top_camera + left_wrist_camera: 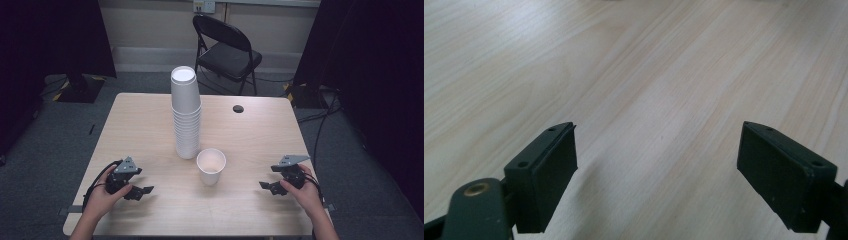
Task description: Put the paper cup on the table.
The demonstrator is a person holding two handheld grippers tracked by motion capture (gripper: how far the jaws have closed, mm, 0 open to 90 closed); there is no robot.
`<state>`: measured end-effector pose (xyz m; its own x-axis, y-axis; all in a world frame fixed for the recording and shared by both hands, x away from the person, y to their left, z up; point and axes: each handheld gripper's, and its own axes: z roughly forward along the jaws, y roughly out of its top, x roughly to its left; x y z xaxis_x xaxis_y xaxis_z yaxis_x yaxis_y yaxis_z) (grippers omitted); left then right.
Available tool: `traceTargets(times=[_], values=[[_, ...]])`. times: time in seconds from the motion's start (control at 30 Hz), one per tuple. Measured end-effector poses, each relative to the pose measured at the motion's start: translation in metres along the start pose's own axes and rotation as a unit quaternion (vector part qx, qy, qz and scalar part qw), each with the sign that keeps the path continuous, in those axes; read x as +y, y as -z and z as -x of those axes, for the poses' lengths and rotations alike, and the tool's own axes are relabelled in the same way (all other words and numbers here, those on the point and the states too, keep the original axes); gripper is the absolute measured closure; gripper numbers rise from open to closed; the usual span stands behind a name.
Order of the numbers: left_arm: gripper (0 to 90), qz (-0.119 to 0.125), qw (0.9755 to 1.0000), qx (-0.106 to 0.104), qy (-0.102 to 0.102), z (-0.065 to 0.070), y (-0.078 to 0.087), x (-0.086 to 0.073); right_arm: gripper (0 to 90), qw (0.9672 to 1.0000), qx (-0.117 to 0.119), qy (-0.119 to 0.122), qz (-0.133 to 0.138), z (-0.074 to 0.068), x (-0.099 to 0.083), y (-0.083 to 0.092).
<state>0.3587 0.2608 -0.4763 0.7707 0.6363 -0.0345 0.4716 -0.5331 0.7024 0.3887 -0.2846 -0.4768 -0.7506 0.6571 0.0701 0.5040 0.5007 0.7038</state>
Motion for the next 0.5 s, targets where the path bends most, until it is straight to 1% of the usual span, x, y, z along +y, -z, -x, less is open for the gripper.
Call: traceTargets(times=[0.03,0.1,0.13,0.23,0.3,0.33,0.37,0.43,0.47,0.5], values=[[16.2,-0.003,1.0,0.004,-0.002,-0.001,0.001,-0.001,15.2,1.0,-0.001,-0.002,-0.001,0.0,-0.002,0.0],[16.2,-0.008,1.0,0.004,0.001,-0.001,0.001,-0.004,15.2,1.0,-0.003,-0.004,0.0,0.0,-0.005,0.0],[16.2,-0.008,0.9999,0.007,-0.002,-0.002,0.001,-0.005,15.2,1.0,-0.004,-0.004,-0.002,0.0,-0.007,0.0],[16.2,-0.014,0.9999,0.006,0.004,-0.003,0.0,-0.008,15.1,0.9999,-0.006,-0.004,-0.01,0.0,-0.011,-0.001],[16.3,-0.025,0.9997,0.007,-0.002,-0.003,-0.001,-0.01,15.1,0.9999,-0.007,-0.003,-0.013,0.0,-0.014,-0.002],[16.3,-0.025,0.9997,0.007,-0.001,-0.003,-0.002,-0.011,14.8,0.9997,-0.011,-0.003,-0.02,0.0,-0.016,-0.002],[16.4,-0.025,0.9997,0.006,0.001,-0.003,-0.003,-0.012,14.8,0.9998,-0.015,0.003,-0.016,-0.001,-0.018,-0.002],[16.4,-0.029,0.9996,0.002,0.004,-0.004,-0.004,-0.014,14.8,0.9999,-0.015,-0.001,-0.008,-0.001,-0.02,-0.002],[16.4,-0.03,0.9996,0.003,0.003,-0.004,-0.004,-0.015,14.8,0.9998,-0.017,-0.001,-0.007,-0.001,-0.021,-0.002],[16.0,-0.029,0.9995,0.007,-0.003,-0.004,-0.004,-0.016,14.8,0.9997,-0.024,0.006,-0.008,-0.001,-0.021,-0.002]])
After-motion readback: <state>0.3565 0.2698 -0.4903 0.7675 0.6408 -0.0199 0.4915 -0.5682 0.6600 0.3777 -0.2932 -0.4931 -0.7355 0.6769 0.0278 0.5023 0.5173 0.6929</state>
